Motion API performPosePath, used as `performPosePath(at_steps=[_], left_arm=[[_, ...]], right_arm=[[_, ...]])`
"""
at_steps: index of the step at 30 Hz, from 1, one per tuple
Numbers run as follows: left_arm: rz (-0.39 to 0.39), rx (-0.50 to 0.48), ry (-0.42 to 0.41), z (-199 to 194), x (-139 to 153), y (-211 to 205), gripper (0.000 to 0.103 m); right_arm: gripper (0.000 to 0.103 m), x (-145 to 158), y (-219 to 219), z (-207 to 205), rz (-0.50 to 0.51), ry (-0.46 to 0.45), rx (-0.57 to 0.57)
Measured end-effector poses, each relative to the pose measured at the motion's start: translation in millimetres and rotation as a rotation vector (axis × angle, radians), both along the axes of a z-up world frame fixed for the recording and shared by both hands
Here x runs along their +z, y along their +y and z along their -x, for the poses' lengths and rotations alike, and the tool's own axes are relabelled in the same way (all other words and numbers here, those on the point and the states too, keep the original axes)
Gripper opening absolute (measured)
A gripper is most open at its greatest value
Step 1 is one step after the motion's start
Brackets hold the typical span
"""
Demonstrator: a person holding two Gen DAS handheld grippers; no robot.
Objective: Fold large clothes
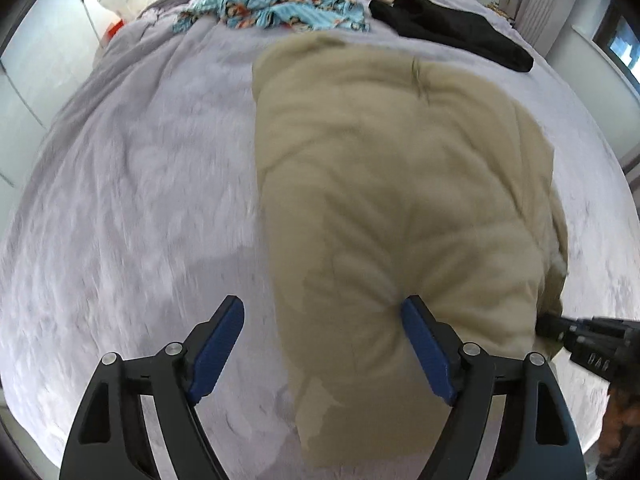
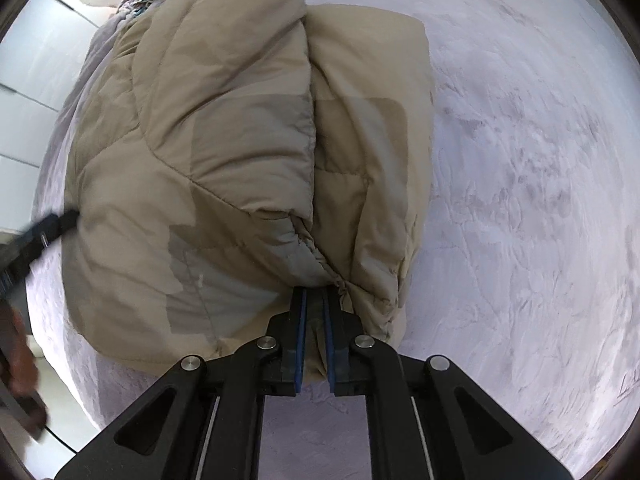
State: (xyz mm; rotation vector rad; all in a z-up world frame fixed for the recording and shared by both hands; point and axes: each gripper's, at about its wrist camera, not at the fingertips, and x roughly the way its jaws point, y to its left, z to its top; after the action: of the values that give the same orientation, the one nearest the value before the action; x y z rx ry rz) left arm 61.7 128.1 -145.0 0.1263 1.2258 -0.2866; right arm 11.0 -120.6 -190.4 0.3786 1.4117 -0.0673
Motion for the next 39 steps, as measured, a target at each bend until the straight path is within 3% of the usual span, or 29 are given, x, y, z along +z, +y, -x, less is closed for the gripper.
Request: performPosePath(at_steps=[6,10,17,19,25,27,28,29,33,36,38,39], left_arm=[[0.016,0.007,0.025,8,10,7,0.082],[0.033,0.003,0.027,17,25,12,0.082],[0.037,0.037,-0.035,37,65,19,0.083],[0.024,0.051,-0.043,42,73,21,0.102],[-0.016,0.113,-0.102,62,102,24,0.103],[-0.018,0.129,-0.124,70,115,26,0.103],[-0.024,0.139,-0.137,74,120,26,0.103],[-0.020,0.146,-0.154,78,126,27,0.103],[-0.010,0.164,-0.197,89,143,27,0.103],[0.002,0.171,-0.220,99,154,27,0.103],[-0.001,0.171,-0.233,103,159,26,0.103],[-0.002,0.171,-0.239,106,161,26,0.103]], right_arm=[[0.010,16,9,7,0.013,0.010,-0.021],[0.011,42,13,19,-0.006,-0.013,-0.057],[0.011,67,21,32,-0.006,-0.046,-0.068],[0.011,74,21,33,-0.015,-0.052,-0.067],[0.013,111,24,36,0.007,-0.139,-0.054],[0.035,124,26,39,0.034,-0.172,-0.052],[0.061,133,27,41,0.056,-0.197,-0.053],[0.076,139,29,43,0.068,-0.217,-0.051],[0.082,167,35,51,0.152,-0.301,-0.031],[0.090,181,35,56,0.178,-0.338,-0.038],[0.103,190,36,60,0.213,-0.369,-0.038],[0.103,193,38,62,0.221,-0.384,-0.037]])
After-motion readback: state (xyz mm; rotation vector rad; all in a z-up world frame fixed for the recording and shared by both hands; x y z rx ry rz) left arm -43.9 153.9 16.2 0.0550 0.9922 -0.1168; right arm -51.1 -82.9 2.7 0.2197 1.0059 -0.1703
